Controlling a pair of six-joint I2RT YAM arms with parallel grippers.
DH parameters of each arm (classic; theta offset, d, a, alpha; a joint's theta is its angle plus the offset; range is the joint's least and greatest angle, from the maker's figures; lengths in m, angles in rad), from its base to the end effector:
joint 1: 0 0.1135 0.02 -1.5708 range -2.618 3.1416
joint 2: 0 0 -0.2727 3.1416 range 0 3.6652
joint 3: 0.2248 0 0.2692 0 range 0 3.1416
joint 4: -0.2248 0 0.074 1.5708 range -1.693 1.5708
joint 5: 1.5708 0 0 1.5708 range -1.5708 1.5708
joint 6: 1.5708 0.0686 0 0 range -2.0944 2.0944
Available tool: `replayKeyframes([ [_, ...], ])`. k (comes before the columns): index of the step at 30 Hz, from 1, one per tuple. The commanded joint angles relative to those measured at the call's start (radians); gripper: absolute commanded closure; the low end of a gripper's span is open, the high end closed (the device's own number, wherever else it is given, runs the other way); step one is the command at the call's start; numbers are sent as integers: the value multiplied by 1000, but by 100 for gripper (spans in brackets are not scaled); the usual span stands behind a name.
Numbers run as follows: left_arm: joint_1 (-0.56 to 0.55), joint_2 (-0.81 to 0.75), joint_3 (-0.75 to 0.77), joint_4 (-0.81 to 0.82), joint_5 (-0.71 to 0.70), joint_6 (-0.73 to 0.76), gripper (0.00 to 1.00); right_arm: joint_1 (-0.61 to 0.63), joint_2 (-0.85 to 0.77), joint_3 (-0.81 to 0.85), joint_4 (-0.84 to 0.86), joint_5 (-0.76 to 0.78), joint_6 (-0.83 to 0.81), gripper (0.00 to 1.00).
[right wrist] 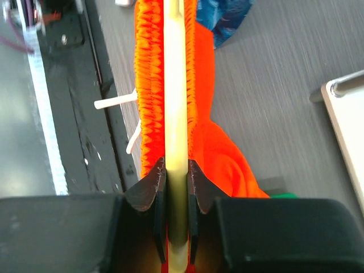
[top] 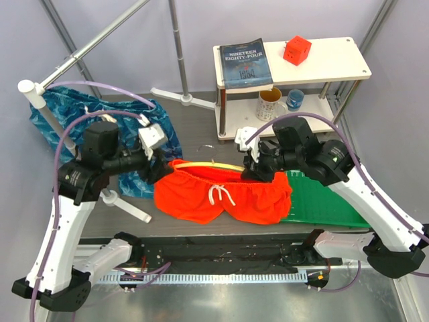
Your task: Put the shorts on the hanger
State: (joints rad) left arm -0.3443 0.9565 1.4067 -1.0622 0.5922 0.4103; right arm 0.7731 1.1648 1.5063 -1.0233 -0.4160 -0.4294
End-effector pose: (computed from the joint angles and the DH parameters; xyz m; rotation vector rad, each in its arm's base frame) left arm 0.1566 -0.0969 0.4294 1.0827 1.8286 -0.6039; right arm 0.1565 0.1914 0.4223 -1.4611 1.7297 0.6520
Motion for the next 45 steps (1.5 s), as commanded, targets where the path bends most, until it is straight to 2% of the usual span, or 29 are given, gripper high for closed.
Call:
replayKeyframes([
  [1, 7, -3, 43, 425, 96, -518, 41, -29, -62, -21, 213, 58, 248, 99],
  [3, 5, 33, 43, 484, 126, -602, 39, -38, -65, -24, 230, 86, 323, 99],
  [4, 4, 37, 13, 517, 151, -702, 36, -52, -70, -21, 242, 91, 354, 99],
  [6, 1, 39, -32, 655, 152, -803, 34, -63, -77, -24, 262, 124, 429, 99],
  [7, -8, 34, -75, 697, 141, -886, 31, -63, -97, -44, 299, 150, 542, 99],
  [9, -19, 28, -103, 822, 117, -923, 30, -61, -120, -69, 340, 224, 621, 99],
  [12, -38, 42, -97, 896, 35, -952, 31, -61, -151, -106, 452, 267, 695, 99],
  [14, -42, 70, -98, 918, 24, -1039, 32, -61, -145, -123, 494, 290, 728, 99],
  [18, -76, 103, -114, 921, -119, -1188, 34, -60, -114, -155, 615, 344, 770, 99],
  [23, -117, 160, -86, 912, -213, -1292, 34, -38, -76, -170, 727, 407, 796, 99],
  [28, -148, 165, -120, 961, -209, -1317, 35, -34, -86, -192, 770, 387, 730, 99],
  [34, -148, 108, -169, 1016, -290, -1151, 37, -32, -152, -189, 605, 510, 641, 99],
  [40, -147, 108, -167, 1016, -266, -1159, 40, -34, -267, -225, 528, 525, 534, 99],
  [45, -151, 110, -164, 1059, -236, -1116, 37, -32, -258, -218, 557, 530, 509, 99],
])
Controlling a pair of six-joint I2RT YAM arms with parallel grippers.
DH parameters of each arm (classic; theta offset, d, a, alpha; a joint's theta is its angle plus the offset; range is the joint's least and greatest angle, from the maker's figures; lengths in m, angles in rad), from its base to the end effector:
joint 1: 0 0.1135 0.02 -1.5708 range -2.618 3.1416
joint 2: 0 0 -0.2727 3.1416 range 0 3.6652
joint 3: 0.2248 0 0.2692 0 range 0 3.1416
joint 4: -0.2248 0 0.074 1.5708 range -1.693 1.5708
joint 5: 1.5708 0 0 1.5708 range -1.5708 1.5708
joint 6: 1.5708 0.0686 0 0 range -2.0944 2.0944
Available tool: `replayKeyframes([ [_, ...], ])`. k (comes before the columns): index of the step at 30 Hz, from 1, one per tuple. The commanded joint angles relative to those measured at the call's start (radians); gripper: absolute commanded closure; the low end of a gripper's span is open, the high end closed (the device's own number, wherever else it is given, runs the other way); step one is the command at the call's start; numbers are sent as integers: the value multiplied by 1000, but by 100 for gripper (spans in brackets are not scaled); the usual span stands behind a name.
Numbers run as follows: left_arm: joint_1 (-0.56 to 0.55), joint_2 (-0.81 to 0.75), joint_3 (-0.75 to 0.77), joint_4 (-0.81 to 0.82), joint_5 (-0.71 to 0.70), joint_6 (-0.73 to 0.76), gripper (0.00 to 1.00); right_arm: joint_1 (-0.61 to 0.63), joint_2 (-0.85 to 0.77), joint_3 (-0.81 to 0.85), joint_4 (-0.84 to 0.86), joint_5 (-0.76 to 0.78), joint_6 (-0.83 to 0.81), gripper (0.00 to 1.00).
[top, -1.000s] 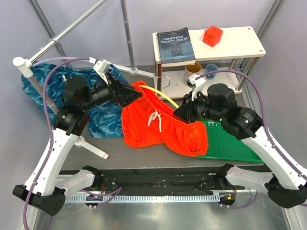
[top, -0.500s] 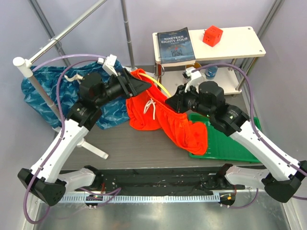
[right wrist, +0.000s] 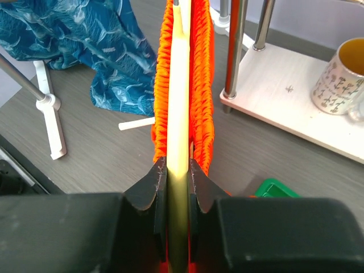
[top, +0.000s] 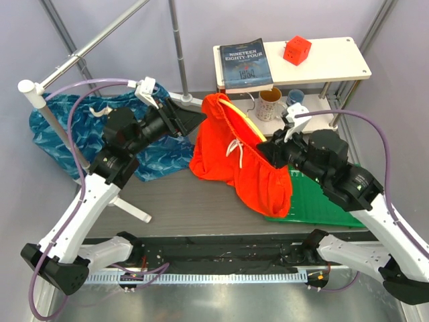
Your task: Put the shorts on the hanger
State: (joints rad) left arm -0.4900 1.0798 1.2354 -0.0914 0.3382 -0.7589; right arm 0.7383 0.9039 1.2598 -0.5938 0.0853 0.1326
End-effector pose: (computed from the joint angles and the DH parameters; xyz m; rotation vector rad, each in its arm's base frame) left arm 0.2362 -0.1518 0.4628 0.0751 1.6443 -1.2339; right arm 0.1628 0.1402 0.4419 -0.4898 1.7748 0.5393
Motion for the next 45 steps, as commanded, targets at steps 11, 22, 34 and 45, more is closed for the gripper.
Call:
replayKeyframes([
  [11, -19, 8, 1, 62, -50, -88, 38, 24, 222, 69, 462, 143, 39, 99],
  [22, -31, 127, 15, 71, -192, -263, 49, 159, 317, 78, 657, 306, 39, 99],
  [34, -84, 189, 58, 125, -229, -260, 56, 179, 424, 173, 675, 361, 94, 99],
  [45, -88, 250, 93, 206, -196, -279, 68, 184, 483, 219, 721, 346, 79, 99],
])
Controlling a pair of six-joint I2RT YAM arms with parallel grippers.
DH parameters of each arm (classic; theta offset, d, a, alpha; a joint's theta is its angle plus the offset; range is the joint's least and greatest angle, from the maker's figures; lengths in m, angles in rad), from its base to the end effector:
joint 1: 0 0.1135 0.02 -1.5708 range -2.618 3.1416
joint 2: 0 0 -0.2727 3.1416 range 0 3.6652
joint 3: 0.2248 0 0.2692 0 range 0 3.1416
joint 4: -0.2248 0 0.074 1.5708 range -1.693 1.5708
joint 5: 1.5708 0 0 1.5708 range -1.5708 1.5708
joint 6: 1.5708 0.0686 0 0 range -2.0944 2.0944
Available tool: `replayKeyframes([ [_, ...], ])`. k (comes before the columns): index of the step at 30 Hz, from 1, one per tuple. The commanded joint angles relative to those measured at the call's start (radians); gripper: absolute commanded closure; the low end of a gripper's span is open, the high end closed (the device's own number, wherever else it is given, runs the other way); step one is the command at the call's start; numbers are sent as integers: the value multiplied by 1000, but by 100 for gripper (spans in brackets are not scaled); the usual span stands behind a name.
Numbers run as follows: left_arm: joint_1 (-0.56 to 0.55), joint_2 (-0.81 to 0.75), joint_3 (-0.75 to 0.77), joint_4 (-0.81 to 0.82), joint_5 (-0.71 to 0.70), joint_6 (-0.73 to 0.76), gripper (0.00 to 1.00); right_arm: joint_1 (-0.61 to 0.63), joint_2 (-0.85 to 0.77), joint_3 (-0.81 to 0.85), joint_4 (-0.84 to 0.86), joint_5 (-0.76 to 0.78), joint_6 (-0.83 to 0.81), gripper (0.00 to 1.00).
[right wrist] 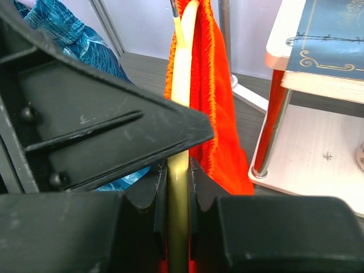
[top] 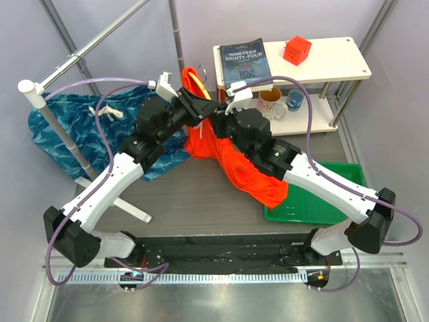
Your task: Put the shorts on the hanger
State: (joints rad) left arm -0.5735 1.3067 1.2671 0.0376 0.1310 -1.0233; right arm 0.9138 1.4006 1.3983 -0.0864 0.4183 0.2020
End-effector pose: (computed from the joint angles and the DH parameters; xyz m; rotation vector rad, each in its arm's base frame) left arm 0.2937 -0.2004 0.4260 -0.2769 1.7211 -1.3231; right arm 0.2496 0.2780 0.4296 -0.2737 1.6535 0.5007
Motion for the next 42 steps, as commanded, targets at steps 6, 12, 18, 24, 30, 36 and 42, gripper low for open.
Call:
replayKeyframes([
  [6, -5, 69, 147, 65, -4, -54, 94, 8, -22, 80, 228, 20, -27, 99],
  [12, 17, 103, 242, 21, -65, -27, 100, 8, -51, 103, 223, 11, -67, 66],
  [18, 57, 196, 431, -93, -188, -86, 100, 8, -110, 103, 152, 13, -85, 34],
  [24, 57, 243, 502, -171, -434, -189, 100, 7, -193, 90, 111, 65, -144, 32],
  [30, 80, 276, 561, -93, -540, -158, 100, 5, -268, 71, 94, 108, -196, 26],
  [36, 78, 364, 692, -16, -675, -103, 100, 7, -324, 34, 57, 132, -239, 22],
  [42, 80, 456, 824, 21, -843, -69, 100, 7, -331, 33, 50, 148, -243, 22],
])
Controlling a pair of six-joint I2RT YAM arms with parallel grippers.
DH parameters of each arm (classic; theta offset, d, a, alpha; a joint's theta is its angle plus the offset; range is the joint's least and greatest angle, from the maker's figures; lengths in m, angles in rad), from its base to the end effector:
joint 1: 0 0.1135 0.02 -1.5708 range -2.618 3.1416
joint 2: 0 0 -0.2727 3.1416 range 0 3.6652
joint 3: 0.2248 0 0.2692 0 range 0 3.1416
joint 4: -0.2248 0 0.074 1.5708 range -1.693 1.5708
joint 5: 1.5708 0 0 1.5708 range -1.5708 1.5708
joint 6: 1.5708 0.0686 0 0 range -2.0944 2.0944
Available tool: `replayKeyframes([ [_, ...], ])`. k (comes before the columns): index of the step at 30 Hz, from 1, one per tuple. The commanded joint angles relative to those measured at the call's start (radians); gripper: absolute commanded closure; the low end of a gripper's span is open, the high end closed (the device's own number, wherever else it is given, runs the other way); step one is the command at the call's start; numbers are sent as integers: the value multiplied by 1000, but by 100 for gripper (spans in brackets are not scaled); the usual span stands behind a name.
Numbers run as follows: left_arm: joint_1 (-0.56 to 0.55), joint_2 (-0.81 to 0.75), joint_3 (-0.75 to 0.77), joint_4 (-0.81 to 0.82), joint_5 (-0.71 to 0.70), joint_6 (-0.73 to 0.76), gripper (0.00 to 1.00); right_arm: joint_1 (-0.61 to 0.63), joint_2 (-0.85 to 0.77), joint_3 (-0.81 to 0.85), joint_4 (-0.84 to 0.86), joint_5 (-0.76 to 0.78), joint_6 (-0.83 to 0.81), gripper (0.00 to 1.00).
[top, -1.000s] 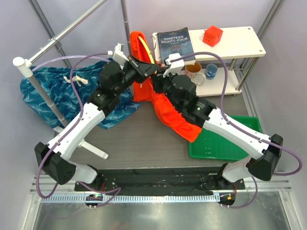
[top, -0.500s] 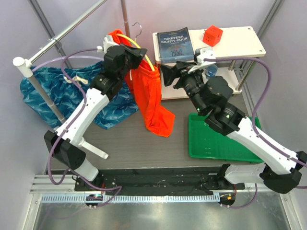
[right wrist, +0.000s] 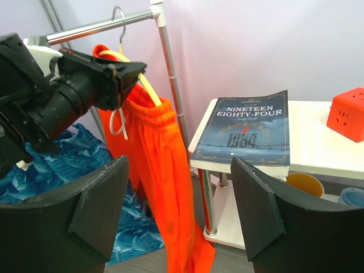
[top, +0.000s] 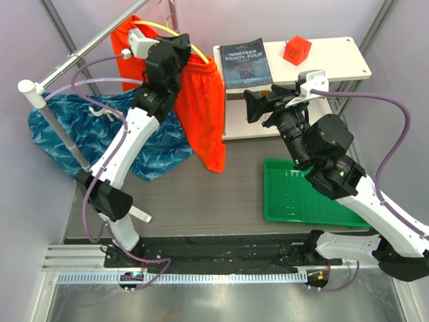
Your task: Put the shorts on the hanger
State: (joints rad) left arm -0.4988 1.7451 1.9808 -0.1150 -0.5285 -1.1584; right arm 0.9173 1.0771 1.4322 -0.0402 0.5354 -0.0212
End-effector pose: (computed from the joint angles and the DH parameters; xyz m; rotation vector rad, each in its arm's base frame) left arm 0.4036 -0.1805 0.5177 -0.9034 1.2491 -0.9567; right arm 0.1752 0.1712 0.5423 -0.1416 1.3056 0.4294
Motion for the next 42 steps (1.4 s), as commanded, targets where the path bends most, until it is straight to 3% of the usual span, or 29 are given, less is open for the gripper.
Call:
replayKeyframes([
  [1, 11, 25, 122, 175, -195, 63, 100, 3, -8, 2, 2, 31, -20, 22],
  [7, 45, 73, 207, 195, -249, 88, 100, 3, -8, 7, -10, 26, -25, 22],
  [20, 100, 116, 239, 181, -341, 71, 98, 3, 6, 19, -21, 17, -23, 20],
  [33, 103, 77, 148, 135, -378, 26, 81, 3, -2, 2, -20, 11, -31, 20],
  [39, 103, 24, 80, 138, -354, 34, 39, 3, -11, -7, -18, 2, -29, 20],
  [42, 103, -21, 21, 144, -317, 54, 2, 2, -16, -7, -23, -3, -26, 20],
])
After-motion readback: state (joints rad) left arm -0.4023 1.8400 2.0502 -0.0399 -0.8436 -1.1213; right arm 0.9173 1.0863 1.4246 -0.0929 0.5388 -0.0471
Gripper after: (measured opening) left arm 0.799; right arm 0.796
